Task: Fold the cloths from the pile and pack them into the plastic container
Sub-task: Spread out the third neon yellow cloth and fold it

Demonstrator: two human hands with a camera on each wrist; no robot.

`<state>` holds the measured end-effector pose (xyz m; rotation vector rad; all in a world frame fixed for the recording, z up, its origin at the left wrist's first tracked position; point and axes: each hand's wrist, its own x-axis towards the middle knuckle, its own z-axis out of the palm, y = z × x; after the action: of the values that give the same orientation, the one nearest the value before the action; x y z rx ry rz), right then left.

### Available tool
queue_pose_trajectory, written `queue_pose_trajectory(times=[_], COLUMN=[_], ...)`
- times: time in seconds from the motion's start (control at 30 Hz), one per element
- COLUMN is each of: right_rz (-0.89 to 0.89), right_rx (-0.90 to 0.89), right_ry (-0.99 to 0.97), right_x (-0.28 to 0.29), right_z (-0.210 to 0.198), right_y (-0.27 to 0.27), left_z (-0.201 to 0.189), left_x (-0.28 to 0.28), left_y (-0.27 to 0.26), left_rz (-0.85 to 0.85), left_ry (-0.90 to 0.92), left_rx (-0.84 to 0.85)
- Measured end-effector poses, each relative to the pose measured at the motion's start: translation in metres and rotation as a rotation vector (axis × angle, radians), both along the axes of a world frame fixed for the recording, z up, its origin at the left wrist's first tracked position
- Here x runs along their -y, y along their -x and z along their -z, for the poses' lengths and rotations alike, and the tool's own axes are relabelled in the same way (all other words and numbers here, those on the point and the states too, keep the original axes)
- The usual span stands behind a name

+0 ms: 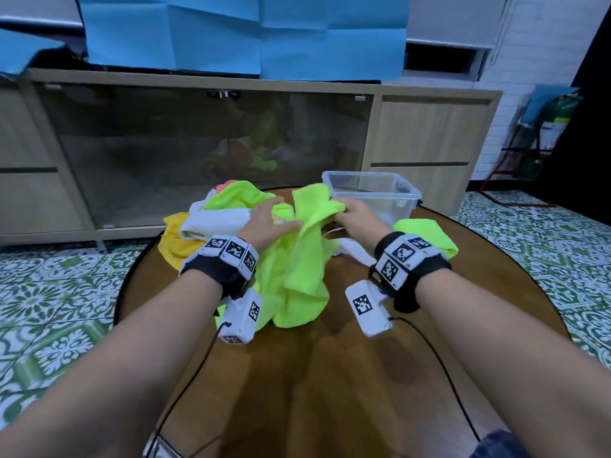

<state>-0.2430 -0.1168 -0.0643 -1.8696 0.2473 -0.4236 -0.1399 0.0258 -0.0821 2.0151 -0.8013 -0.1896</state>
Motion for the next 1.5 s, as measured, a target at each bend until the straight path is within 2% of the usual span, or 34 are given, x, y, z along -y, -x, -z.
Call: queue_pose_trajectory(times=[0.07,0.13,0.23,0.3,0.37,0.43,0.5,0.6,0.67,0.8,0.9,0.97,1.03,1.13,1.17,1.23,1.33,1.5], right_rz=[-0.047,-0.021,0.105,0.160,0.178,0.153,0.109,0.090,0.148,0.444,0.734,0.873,0.917,0.837,0.810,0.730,0.440,-0.046], right_rx=[0.037,0.081,0.161,0.196,0.188,0.143,0.083,-0.014,-0.087,-0.227,-0.194,-0.203,-0.303,-0.490,-0.505,-0.387,-0.111,-0.076], right_ry=[-0.043,0.006,0.036,0.017,0.017,0.066,0.129,0.242,0.325,0.359,0.206,0.137,0.179,0.359,0.430,0.535,0.577,0.622], right_x=[-0.003,-0.006,-0.003,0.003,0.008,0.010,0.008,0.009,0.018,0.074,0.121,0.142,0.153,0.148,0.142,0.127,0.093,0.021], right_z=[-0.009,-0.016,-0.022,-0.025,-0.027,-0.026,-0.023,-0.017,-0.012,0.006,0.018,0.022,0.028,0.043,0.044,0.037,0.023,0.015], right_y=[0.003,0.005,0.007,0.011,0.017,0.021,0.023,0.024,0.026,0.035,0.054,0.068,0.078,0.082,0.081,0.072,0.050,0.018], left_z=[-0.003,-0.008,-0.018,-0.025,-0.032,-0.035,-0.034,-0.027,-0.021,-0.004,0.003,0.004,0.009,0.022,0.024,0.024,0.017,-0.001], left_x=[-0.005,-0.008,-0.012,-0.013,-0.014,-0.010,0.000,0.013,0.016,0.006,-0.011,-0.022,-0.030,-0.032,-0.030,-0.021,-0.005,0.014], left_y=[0.004,0.005,0.007,0.007,0.013,0.019,0.024,0.022,0.015,-0.016,-0.049,-0.063,-0.070,-0.068,-0.064,-0.056,-0.039,-0.008], left_rz=[0.083,0.148,0.094,0.065,0.143,0.238,0.256,0.130,0.035,-0.287,-0.508,-0.591,-0.613,-0.524,-0.463,-0.251,-0.002,0.265], left_ry=[-0.088,-0.148,-0.061,0.070,0.147,0.087,0.044,0.029,0.038,-0.023,0.039,0.128,0.135,0.039,-0.003,-0.013,-0.028,-0.052], left_rx=[-0.067,-0.071,-0.038,-0.092,-0.113,-0.090,-0.067,0.125,0.164,0.147,0.122,0.085,0.070,0.089,0.084,0.073,0.069,-0.036])
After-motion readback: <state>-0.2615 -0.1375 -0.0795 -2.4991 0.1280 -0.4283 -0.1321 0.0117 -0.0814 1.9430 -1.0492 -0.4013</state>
